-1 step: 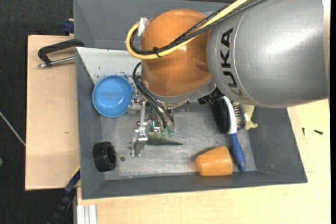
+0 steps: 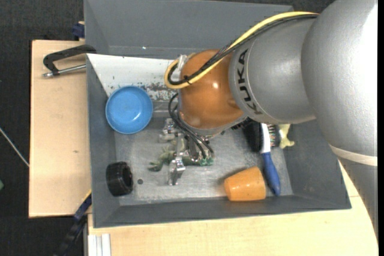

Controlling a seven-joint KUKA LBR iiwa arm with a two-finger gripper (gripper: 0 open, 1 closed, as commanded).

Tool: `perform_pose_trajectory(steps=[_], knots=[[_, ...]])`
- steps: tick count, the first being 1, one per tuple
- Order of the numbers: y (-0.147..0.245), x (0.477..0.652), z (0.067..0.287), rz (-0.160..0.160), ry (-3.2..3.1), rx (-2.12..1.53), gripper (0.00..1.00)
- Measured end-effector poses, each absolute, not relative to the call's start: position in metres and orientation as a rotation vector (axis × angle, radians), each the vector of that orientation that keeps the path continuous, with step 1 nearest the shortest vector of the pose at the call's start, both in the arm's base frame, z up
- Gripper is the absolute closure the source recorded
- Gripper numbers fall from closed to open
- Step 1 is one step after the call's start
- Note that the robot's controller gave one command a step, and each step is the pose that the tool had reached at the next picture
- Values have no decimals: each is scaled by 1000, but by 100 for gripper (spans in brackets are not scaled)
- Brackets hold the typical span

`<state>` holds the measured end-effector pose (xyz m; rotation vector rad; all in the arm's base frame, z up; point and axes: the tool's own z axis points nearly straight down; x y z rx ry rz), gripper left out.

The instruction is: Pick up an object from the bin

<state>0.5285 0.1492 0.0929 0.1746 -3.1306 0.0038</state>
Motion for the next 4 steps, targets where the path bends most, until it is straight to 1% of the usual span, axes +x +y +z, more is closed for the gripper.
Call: perform_pose_trajectory(steps=[1,2,3,4], knots=[[152,529,98,-2,-3137,178,100],[148,506,108,-2,-3139,102,100],[147,507,108,-2,-3140,103,0],[64,510,91,4,-3122,336,0]])
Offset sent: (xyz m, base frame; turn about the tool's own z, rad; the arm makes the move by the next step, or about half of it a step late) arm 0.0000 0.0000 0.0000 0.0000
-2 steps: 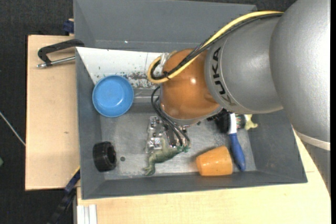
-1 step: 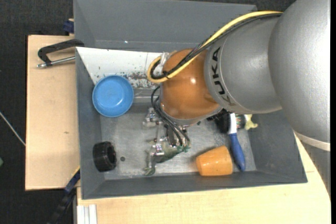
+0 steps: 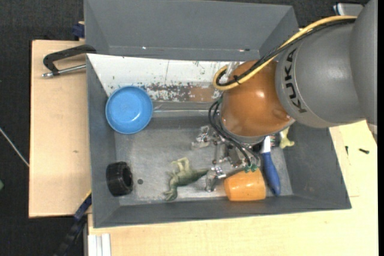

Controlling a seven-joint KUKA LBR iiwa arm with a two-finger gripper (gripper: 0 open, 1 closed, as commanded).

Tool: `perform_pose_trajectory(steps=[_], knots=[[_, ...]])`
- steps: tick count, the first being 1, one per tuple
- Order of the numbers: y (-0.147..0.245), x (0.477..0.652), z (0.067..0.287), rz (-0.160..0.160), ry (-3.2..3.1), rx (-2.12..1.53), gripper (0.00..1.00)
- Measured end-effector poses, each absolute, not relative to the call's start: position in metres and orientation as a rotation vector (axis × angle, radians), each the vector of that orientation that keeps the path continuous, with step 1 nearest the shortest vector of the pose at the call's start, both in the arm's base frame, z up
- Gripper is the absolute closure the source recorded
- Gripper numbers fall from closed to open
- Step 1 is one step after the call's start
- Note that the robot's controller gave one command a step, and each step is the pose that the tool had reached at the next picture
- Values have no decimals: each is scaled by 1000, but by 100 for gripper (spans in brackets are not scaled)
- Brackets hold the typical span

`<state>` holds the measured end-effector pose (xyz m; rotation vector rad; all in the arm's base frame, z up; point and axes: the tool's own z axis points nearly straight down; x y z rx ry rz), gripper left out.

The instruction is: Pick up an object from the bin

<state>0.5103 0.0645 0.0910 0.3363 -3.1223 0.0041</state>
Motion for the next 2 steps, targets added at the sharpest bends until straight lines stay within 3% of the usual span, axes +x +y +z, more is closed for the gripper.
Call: perform_pose_trajectory(steps=[1,2], knots=[[69,510,92,-2,-3123,342,100],[91,507,233,-3,-3129,401,100]])
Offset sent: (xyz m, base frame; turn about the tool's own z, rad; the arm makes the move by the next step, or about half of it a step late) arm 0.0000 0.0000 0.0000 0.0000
